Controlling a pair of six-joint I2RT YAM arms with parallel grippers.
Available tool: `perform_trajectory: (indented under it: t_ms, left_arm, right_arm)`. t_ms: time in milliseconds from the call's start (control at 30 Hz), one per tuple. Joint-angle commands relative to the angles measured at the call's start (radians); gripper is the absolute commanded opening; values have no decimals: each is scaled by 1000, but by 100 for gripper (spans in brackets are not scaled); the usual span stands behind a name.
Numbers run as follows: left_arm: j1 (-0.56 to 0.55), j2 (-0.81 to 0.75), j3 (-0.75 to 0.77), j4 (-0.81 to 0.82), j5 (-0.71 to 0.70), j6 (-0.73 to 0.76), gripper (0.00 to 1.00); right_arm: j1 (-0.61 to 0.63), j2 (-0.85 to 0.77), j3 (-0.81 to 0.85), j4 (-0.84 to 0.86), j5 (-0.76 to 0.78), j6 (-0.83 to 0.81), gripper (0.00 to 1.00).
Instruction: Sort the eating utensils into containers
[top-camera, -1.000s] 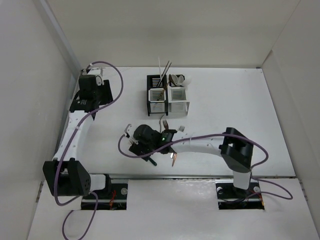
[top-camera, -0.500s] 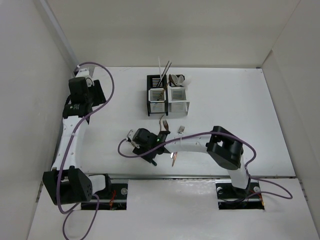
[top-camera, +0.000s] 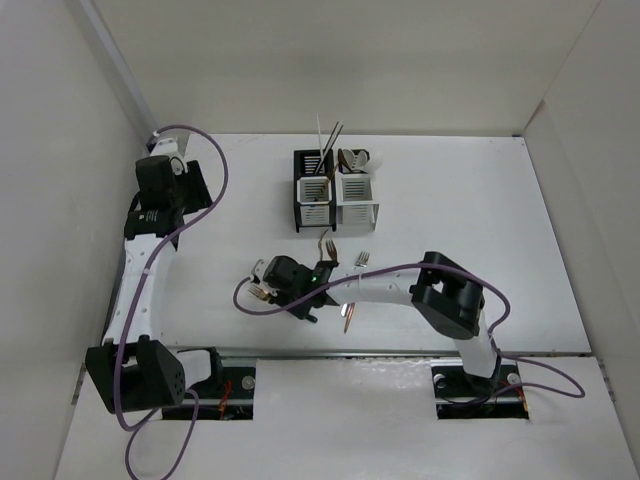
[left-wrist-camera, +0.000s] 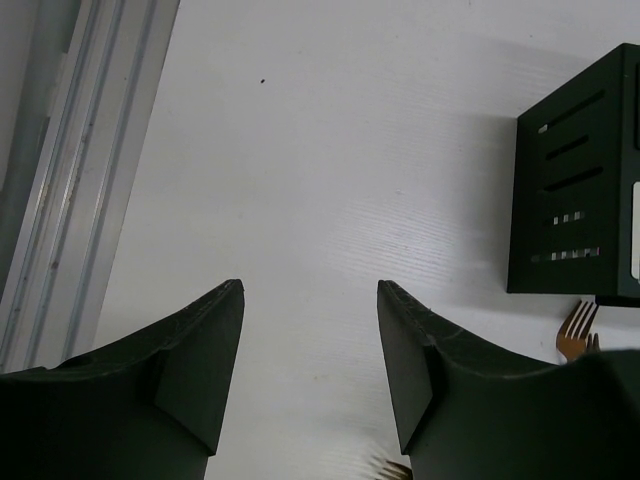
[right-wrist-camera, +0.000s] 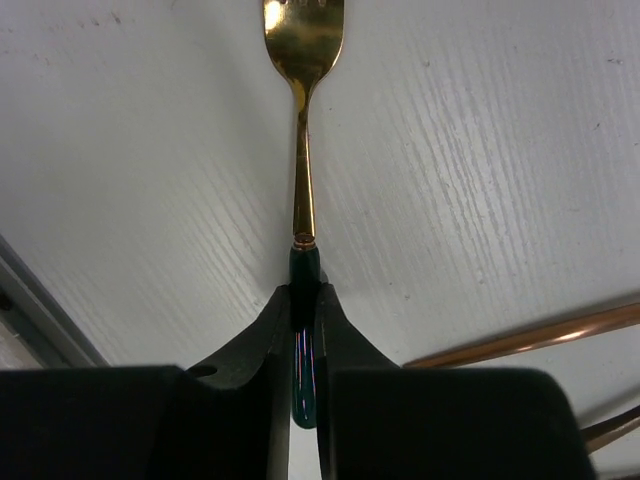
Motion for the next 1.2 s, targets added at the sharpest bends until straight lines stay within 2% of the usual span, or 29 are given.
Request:
perform_trajectory:
  t_ms: [0, 200, 367, 533, 800, 967, 1167]
  left_arm:
    - [8, -34, -5, 28, 4, -12, 53]
    - [27, -23, 4, 28, -21, -21, 53]
    - [60, -13, 33, 18, -21, -21, 53]
    - [90, 12, 42, 18, -12, -21, 53]
    - [158, 75, 82, 18, 83, 10, 53]
    - [158, 153, 120, 8, 83, 20, 53]
    - [158, 227, 180, -2, 83, 30, 53]
  right_arm:
    - [2, -57, 28, 16, 49, -33, 0]
    - [-27, -240, 38, 154, 132, -83, 0]
    - [-153, -353, 29, 238, 132, -103, 0]
    - [-297, -462, -40, 424, 120, -155, 0]
    - [-587, -452, -155, 769, -78, -165, 0]
    - [-665, -389, -287, 1077, -138, -165, 0]
    - [-696, -277, -297, 1205, -268, -140, 0]
